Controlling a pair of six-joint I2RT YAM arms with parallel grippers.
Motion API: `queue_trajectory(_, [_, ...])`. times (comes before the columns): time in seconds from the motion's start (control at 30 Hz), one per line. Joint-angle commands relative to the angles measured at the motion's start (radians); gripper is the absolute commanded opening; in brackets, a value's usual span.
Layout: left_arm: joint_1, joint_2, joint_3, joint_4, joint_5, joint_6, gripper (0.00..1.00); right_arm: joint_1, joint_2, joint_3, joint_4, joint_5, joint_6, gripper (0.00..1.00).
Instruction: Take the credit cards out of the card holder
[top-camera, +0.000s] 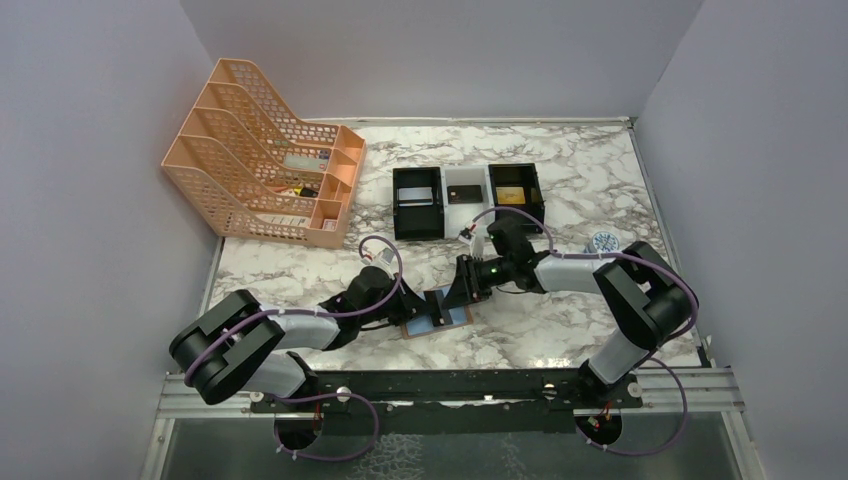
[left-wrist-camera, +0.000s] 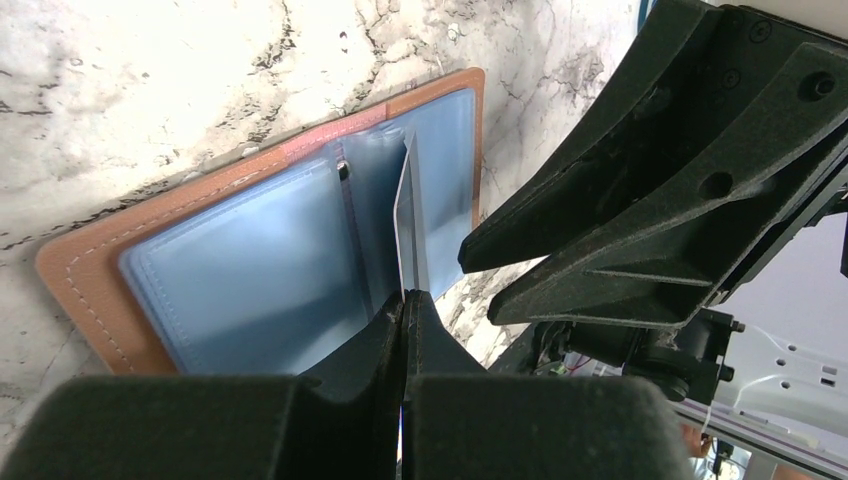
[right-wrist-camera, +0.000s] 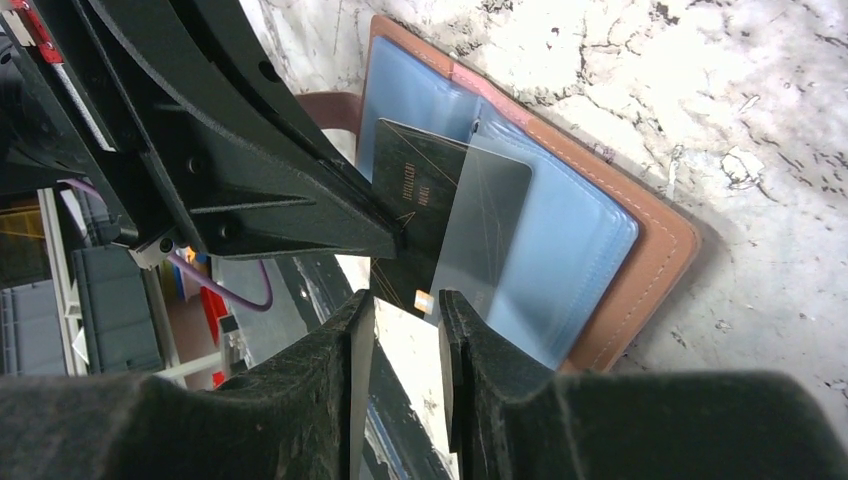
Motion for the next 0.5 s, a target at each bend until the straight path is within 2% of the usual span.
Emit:
queue_trajectory(0.0, [0.003, -0.009, -0.005, -0.024, -0.007, 0.023, 0.0, 0.013, 0.008, 0.016, 0.007, 0.012, 0.002, 0.32])
queue_trajectory(0.3, [0.006, 0.008, 0.005, -0.026, 0.01, 0.03, 0.0, 0.015, 0.076, -0.005, 0.02, 0.067, 0.028, 0.32])
queue_trajectory(0.47, [0.006, 0.013, 0.006, -0.026, 0.016, 0.029, 0.07, 0.015, 0.085, -0.031, 0.021, 0.123, 0.053, 0.32])
